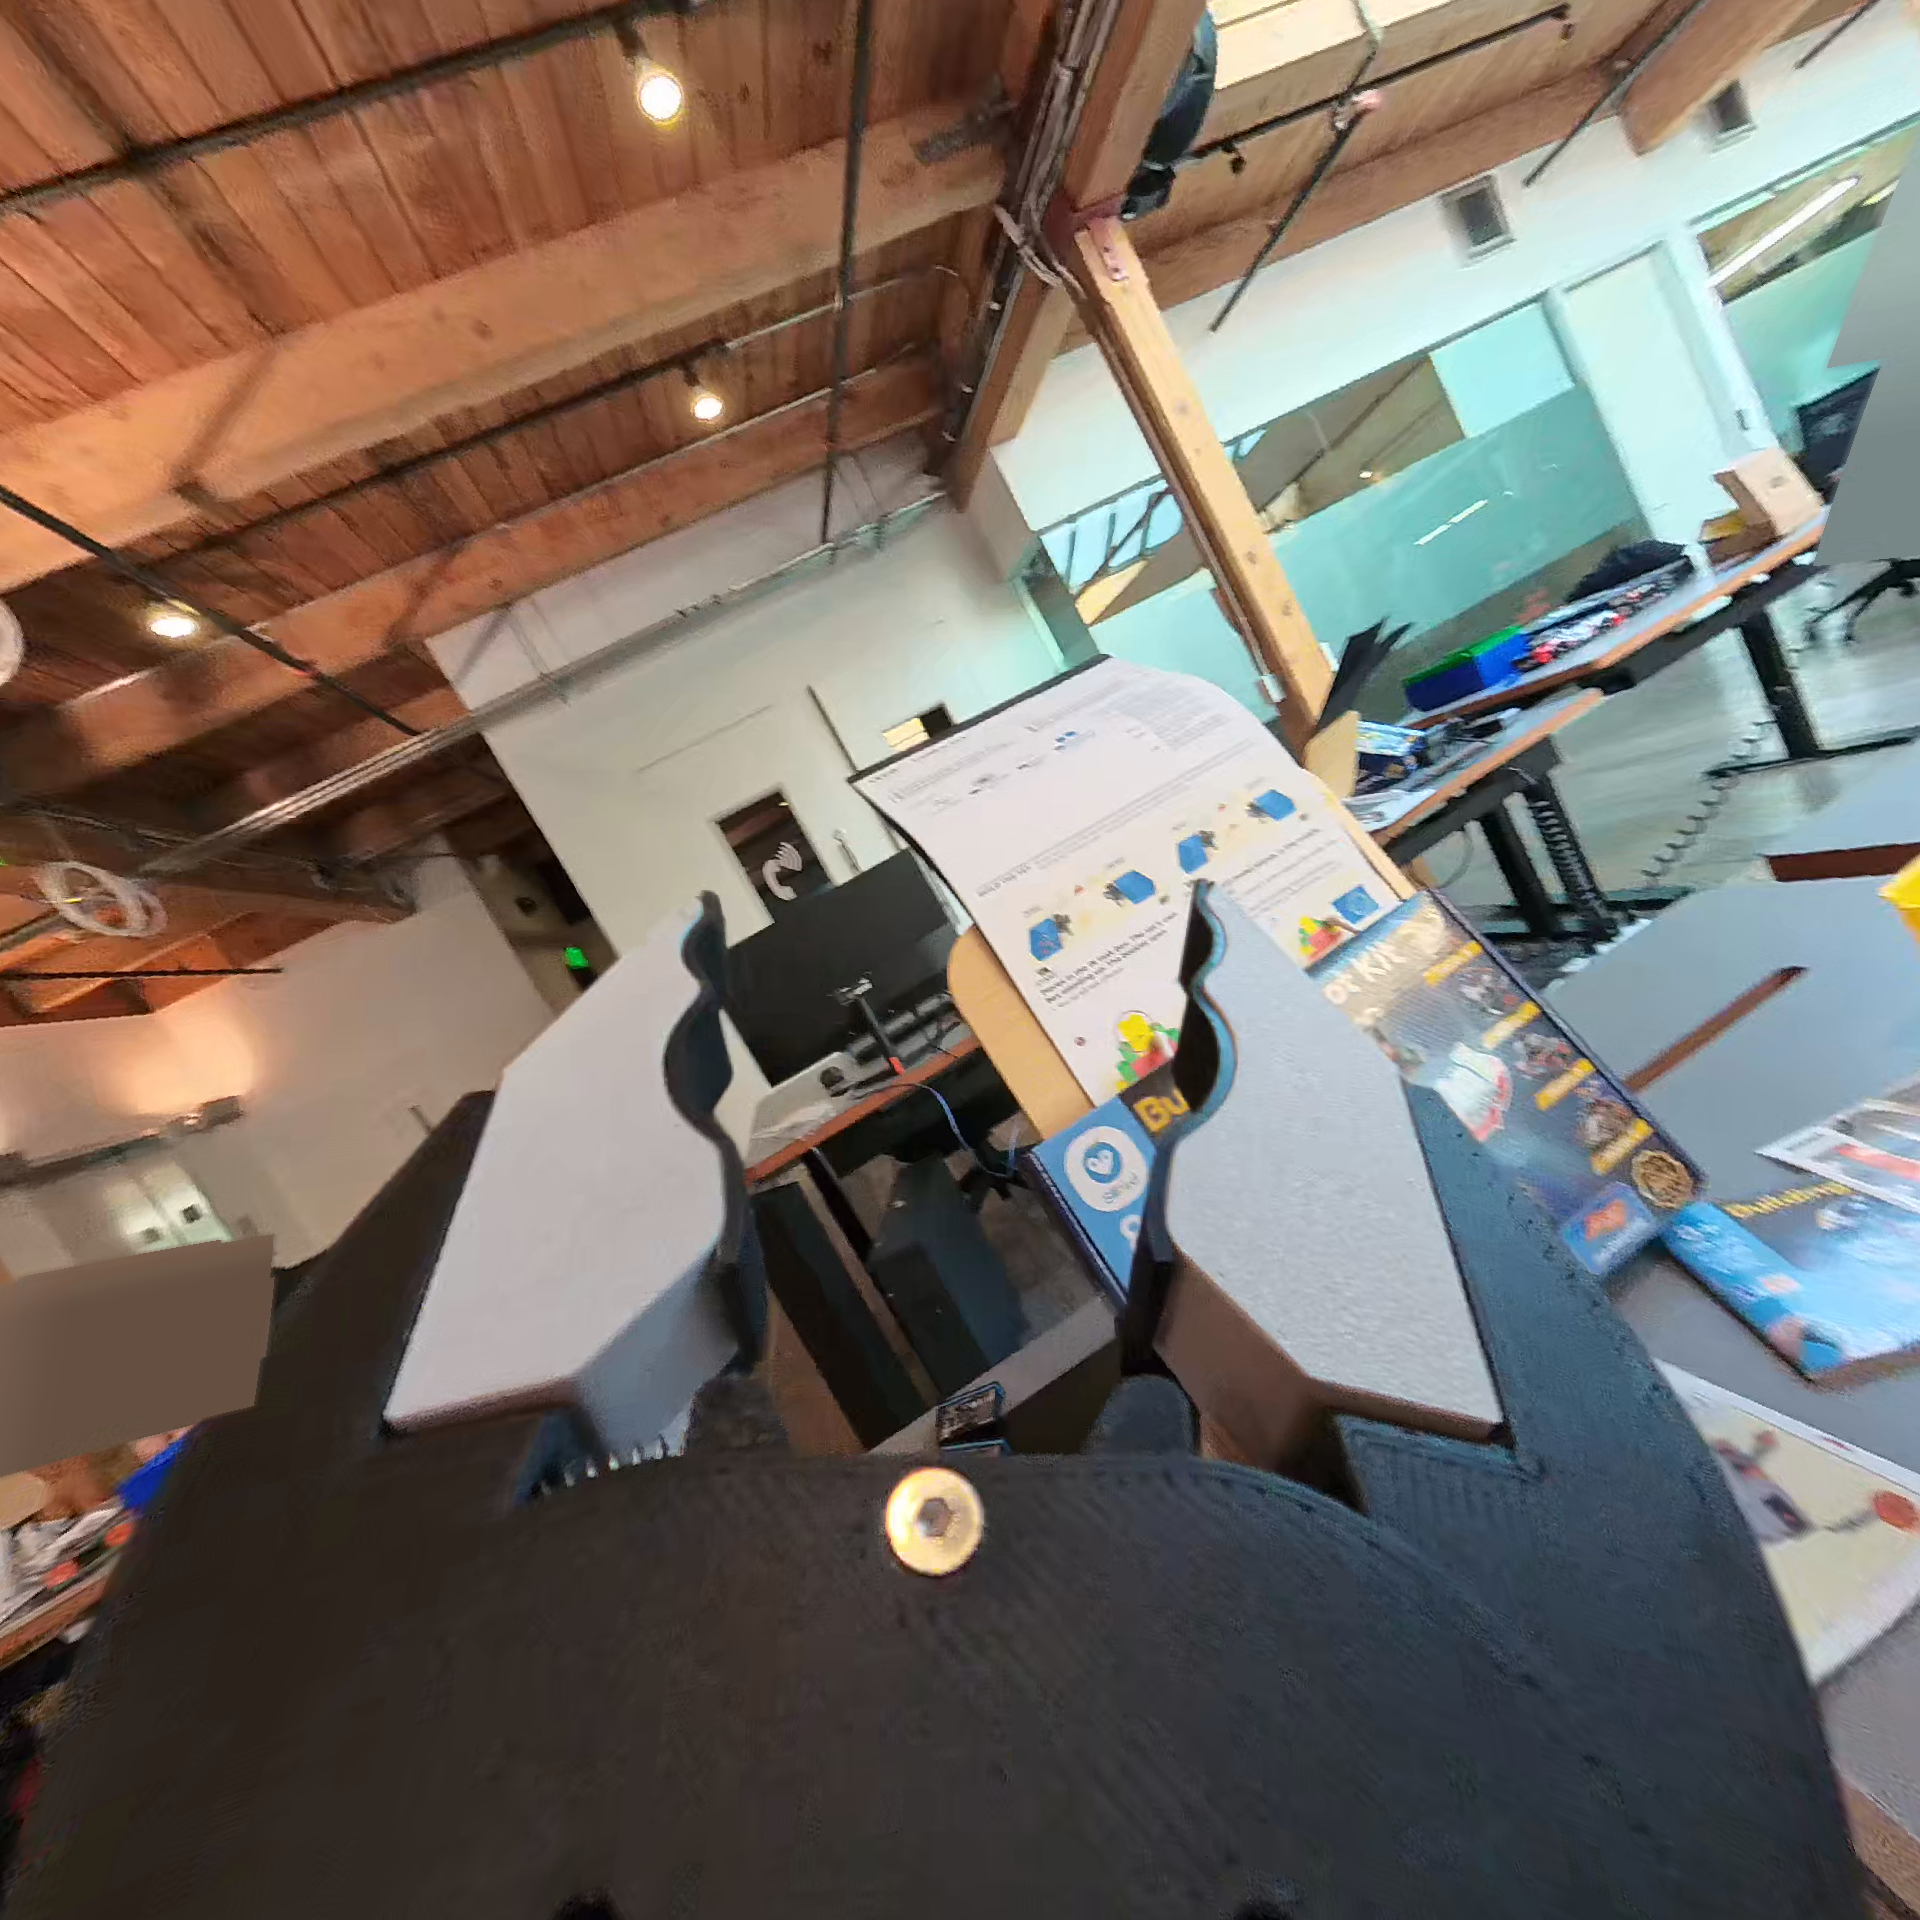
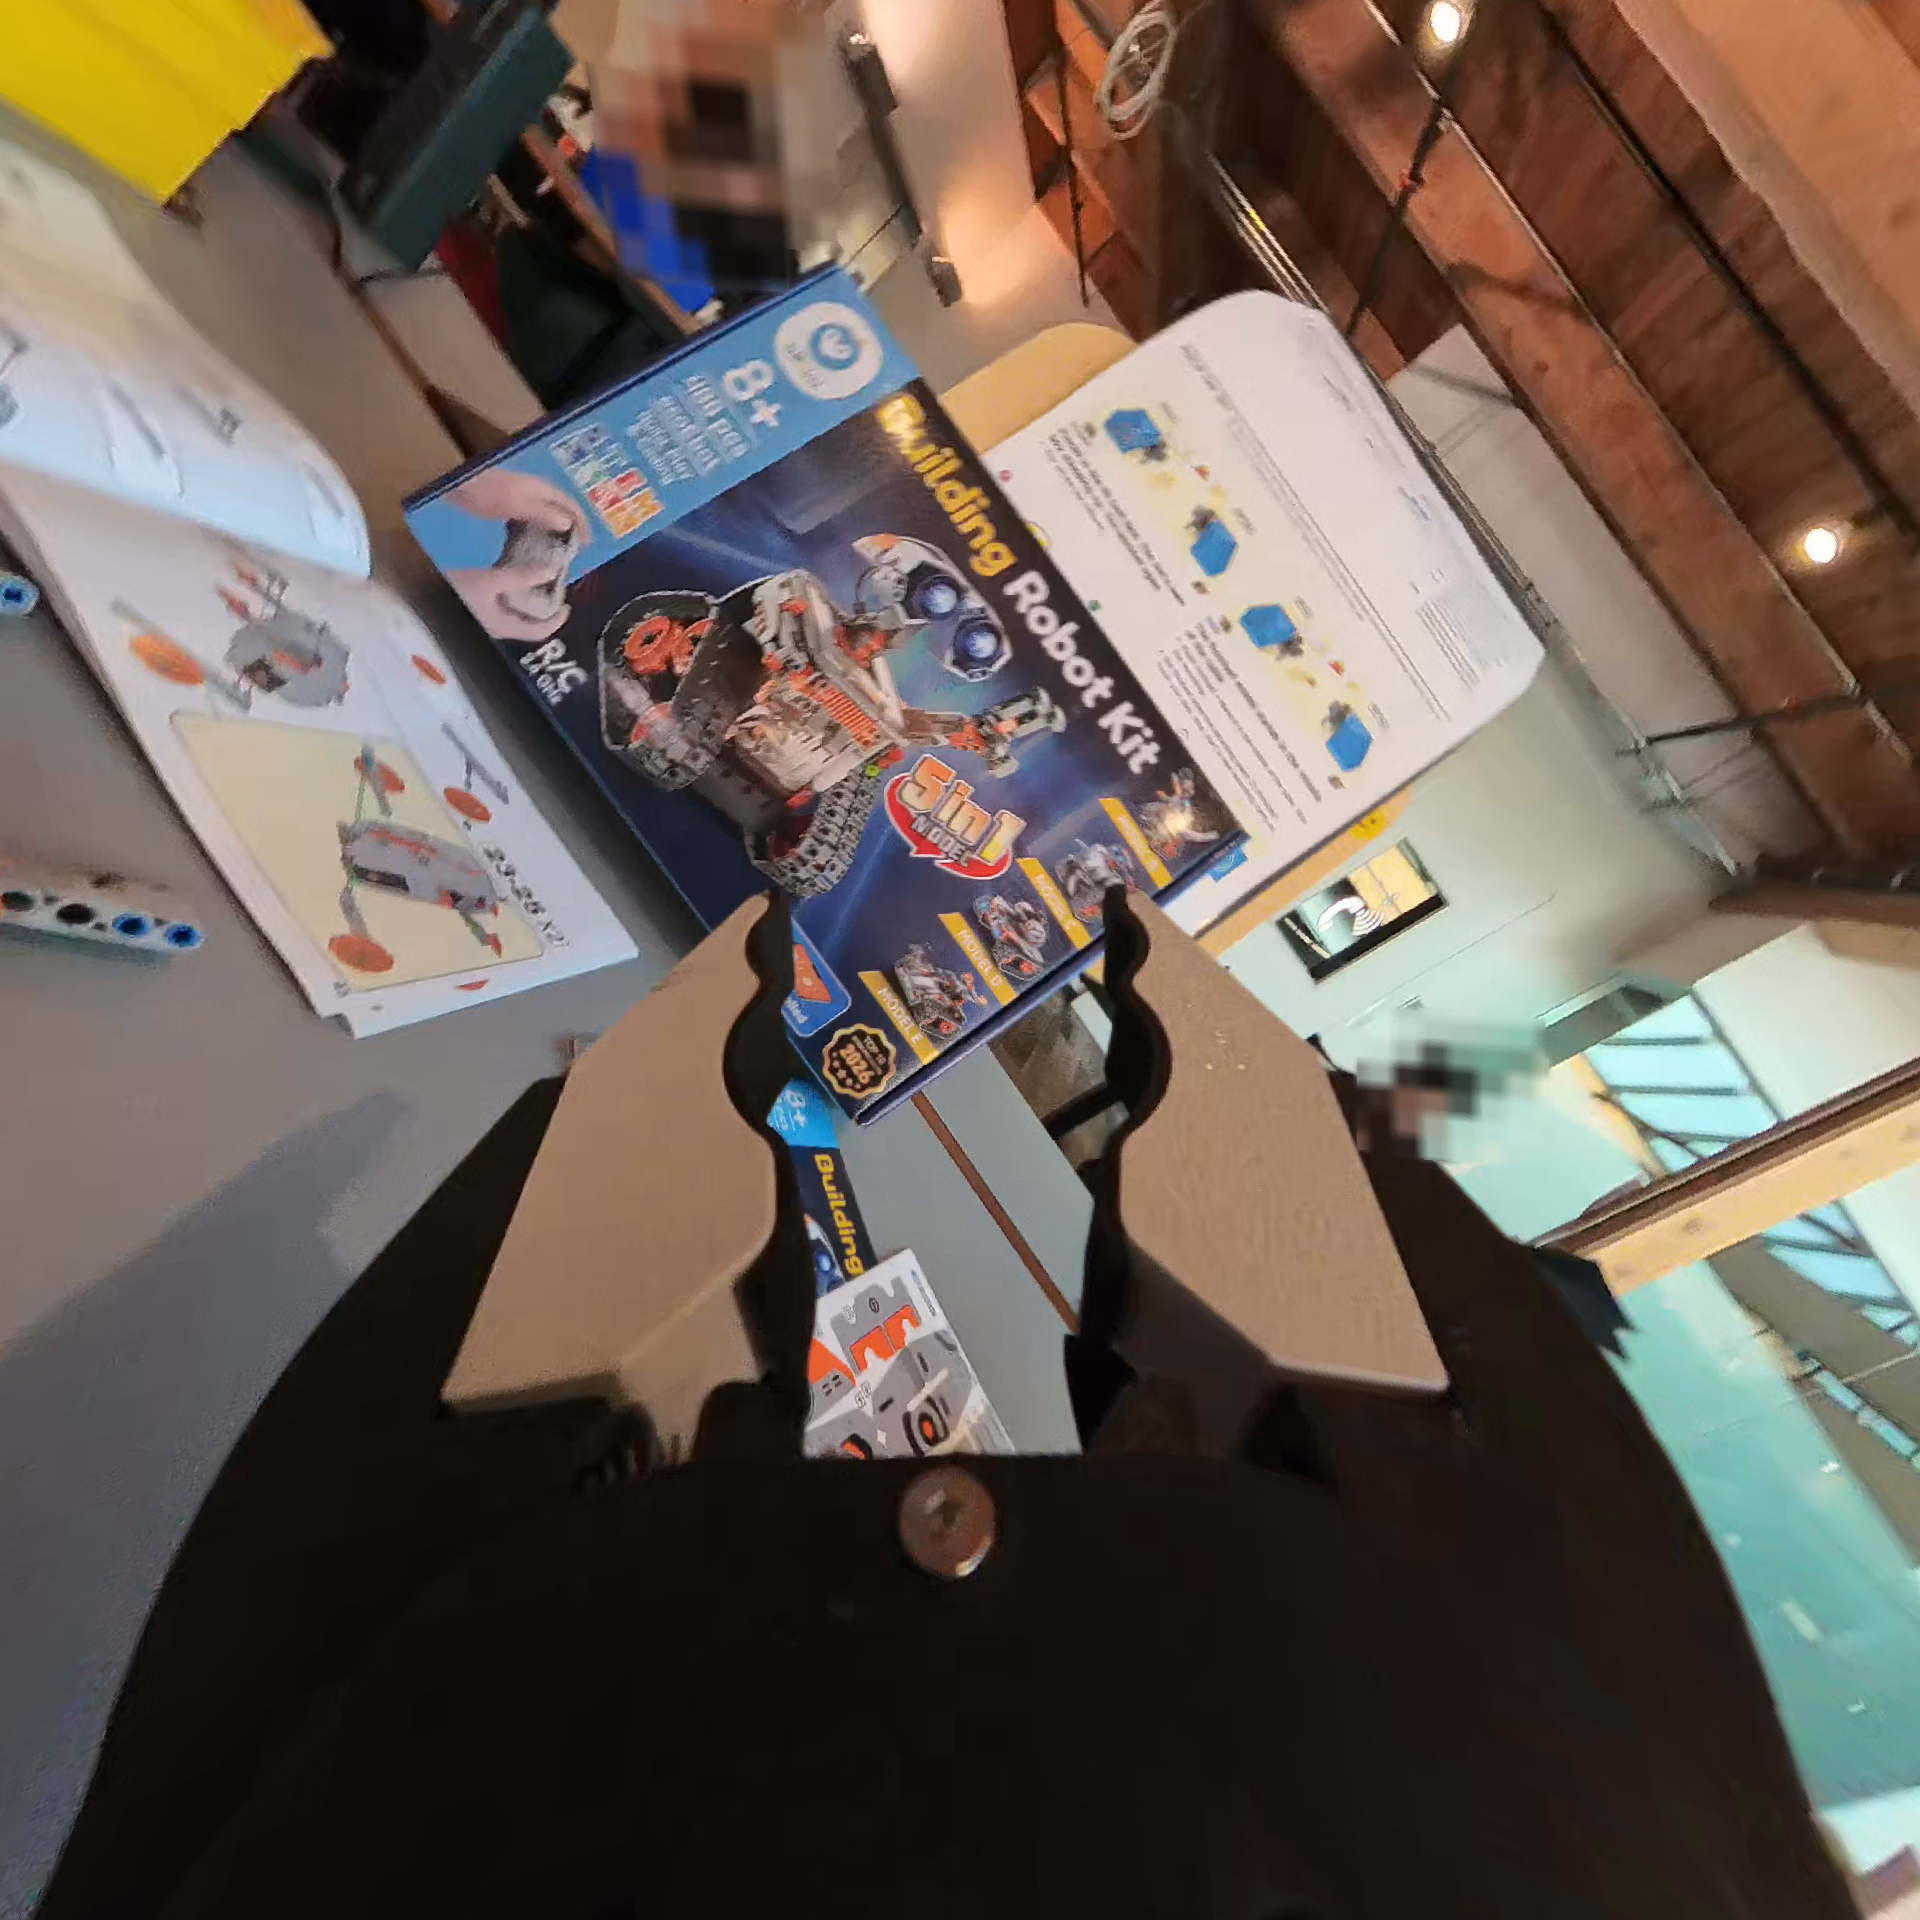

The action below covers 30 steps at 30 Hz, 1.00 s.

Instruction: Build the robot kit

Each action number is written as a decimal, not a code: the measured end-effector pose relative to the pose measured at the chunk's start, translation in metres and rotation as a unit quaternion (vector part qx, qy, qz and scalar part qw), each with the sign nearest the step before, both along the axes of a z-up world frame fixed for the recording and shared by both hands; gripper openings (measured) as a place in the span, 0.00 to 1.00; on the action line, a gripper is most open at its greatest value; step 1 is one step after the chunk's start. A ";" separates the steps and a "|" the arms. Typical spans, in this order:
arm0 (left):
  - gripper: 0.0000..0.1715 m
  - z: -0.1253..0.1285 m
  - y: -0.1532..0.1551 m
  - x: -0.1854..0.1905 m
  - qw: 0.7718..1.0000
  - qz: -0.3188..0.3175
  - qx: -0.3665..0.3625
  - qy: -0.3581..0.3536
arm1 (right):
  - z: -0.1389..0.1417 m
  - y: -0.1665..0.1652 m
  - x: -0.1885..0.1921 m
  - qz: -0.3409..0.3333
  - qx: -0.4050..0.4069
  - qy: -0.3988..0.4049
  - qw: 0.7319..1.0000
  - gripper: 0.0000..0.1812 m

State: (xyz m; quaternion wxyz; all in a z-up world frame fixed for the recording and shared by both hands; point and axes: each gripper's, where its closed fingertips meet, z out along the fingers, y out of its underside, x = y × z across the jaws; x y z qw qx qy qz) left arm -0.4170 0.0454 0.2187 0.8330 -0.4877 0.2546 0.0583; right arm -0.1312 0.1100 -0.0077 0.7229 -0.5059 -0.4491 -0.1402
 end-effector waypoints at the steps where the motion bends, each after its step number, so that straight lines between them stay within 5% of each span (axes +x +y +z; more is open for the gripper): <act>1: 0.49 0.000 0.001 -0.001 1.000 0.007 0.002 0.001 | -0.004 -0.002 -0.006 0.001 0.005 -0.018 1.000 0.32; 9: 0.41 -0.011 0.013 -0.009 0.994 0.083 0.006 0.066 | -0.014 -0.003 -0.015 0.009 -0.010 -0.030 0.999 0.29; 16: 0.41 -0.035 0.029 0.000 0.991 0.069 -0.054 0.099 | -0.026 -0.001 -0.017 0.021 -0.066 -0.013 0.998 0.26; 20: 0.35 -0.075 0.042 0.010 0.970 0.075 -0.126 0.193 | -0.048 -0.005 -0.031 0.050 -0.105 -0.049 0.992 0.25; 25: 0.28 -0.097 0.065 -0.007 0.923 0.212 -0.129 0.295 | -0.068 -0.010 -0.040 0.058 -0.116 -0.113 0.985 0.25; 30: 0.30 -0.111 0.071 -0.003 0.931 0.179 -0.174 0.267 | -0.083 -0.022 -0.049 0.094 -0.135 -0.153 0.974 0.21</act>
